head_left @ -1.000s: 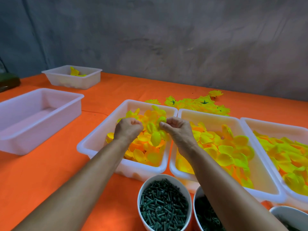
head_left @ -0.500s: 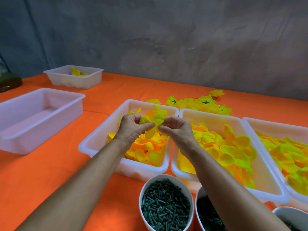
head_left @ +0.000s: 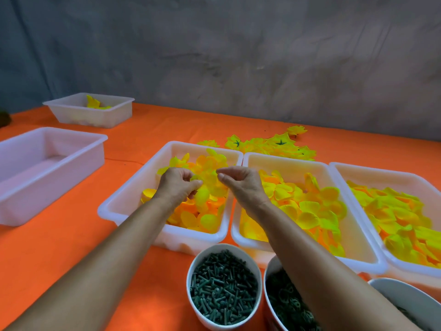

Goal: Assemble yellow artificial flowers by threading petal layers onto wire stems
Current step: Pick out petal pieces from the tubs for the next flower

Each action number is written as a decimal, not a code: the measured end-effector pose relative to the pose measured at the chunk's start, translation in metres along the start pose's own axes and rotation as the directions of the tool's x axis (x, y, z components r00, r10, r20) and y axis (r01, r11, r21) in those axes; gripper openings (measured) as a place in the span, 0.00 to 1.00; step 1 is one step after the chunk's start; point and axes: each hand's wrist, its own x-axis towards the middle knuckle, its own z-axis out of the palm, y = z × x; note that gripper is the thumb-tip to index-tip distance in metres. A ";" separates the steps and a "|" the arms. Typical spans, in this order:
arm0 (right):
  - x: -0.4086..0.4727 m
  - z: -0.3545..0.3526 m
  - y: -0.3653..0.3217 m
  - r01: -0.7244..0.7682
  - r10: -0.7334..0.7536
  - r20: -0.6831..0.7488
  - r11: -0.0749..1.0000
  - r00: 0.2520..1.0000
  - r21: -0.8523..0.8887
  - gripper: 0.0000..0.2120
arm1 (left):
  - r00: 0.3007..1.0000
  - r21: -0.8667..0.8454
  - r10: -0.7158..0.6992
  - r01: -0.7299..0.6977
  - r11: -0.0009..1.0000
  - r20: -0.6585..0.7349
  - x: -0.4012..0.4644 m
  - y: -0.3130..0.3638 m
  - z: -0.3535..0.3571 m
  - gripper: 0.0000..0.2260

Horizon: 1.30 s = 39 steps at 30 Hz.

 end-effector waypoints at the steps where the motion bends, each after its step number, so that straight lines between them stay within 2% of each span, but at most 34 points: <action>1: -0.001 -0.002 -0.004 -0.002 0.002 0.009 1.000 1.000 -0.002 0.08 | 1.000 0.076 -0.006 0.004 0.997 0.023 0.000 -0.001 0.001 0.07; 4: -0.002 -0.018 -0.021 0.013 -0.013 0.003 1.000 1.000 -0.007 0.07 | 0.996 0.262 -0.014 -0.008 0.965 0.084 0.001 -0.001 0.005 0.03; 6: -0.004 -0.038 -0.030 -0.002 0.002 -0.021 1.000 1.000 0.012 0.06 | 0.994 0.333 -0.017 -0.020 0.943 0.107 0.000 0.000 0.007 0.06; 9: -0.014 -0.081 -0.033 -0.043 0.043 -0.092 0.999 0.995 0.003 0.06 | 0.996 0.340 0.000 -0.033 0.940 0.094 -0.002 0.001 0.009 0.14; 13: -0.031 -0.135 -0.025 -0.072 0.053 -0.165 0.991 0.985 -0.115 0.07 | 0.995 0.384 0.084 -0.095 0.918 0.047 -0.002 0.004 0.012 0.13; 15: -0.040 -0.153 -0.020 -0.079 0.046 -0.136 0.967 0.990 -0.241 0.07 | 0.991 0.392 0.133 -0.129 0.911 0.017 -0.002 0.008 0.012 0.11; 18: -0.048 -0.163 -0.015 -0.088 0.085 -0.028 0.867 0.996 -0.490 0.05 | 0.982 0.413 0.187 -0.153 0.898 -0.042 0.000 0.022 0.011 0.09; 21: -0.047 -0.162 -0.011 -0.072 0.120 0.003 0.621 0.993 -0.780 0.11 | 0.954 0.369 0.280 -0.223 0.902 -0.108 -0.002 0.044 0.016 0.08; 22: -0.047 -0.161 -0.011 -0.073 0.145 0.009 0.554 0.989 -0.829 0.13 | 0.943 0.355 0.316 -0.260 0.898 -0.109 -0.003 0.052 0.021 0.08; 26: -0.044 -0.152 -0.011 -0.096 0.264 0.025 0.435 0.964 -0.895 0.16 | 0.916 0.270 0.390 -0.354 0.895 -0.093 -0.009 0.074 0.045 0.06; 30: -0.043 -0.145 -0.010 -0.124 0.297 0.008 0.423 0.955 -0.897 0.16 | 0.922 0.196 0.371 -0.345 0.918 -0.112 -0.009 0.077 0.066 0.06; 35: -0.042 -0.145 -0.009 -0.123 0.314 0.022 0.435 0.949 -0.892 0.13 | 0.927 0.158 0.369 -0.354 0.922 -0.071 -0.010 0.075 0.088 0.04; 37: -0.040 -0.147 -0.014 -0.122 0.297 0.028 0.474 0.954 -0.872 0.13 | 0.918 0.140 0.391 -0.380 0.915 -0.070 -0.010 0.074 0.093 0.04; 39: -0.039 -0.152 -0.019 -0.138 0.265 0.021 0.565 0.964 -0.814 0.11 | 0.913 0.119 0.400 -0.390 0.913 -0.079 -0.011 0.072 0.096 0.04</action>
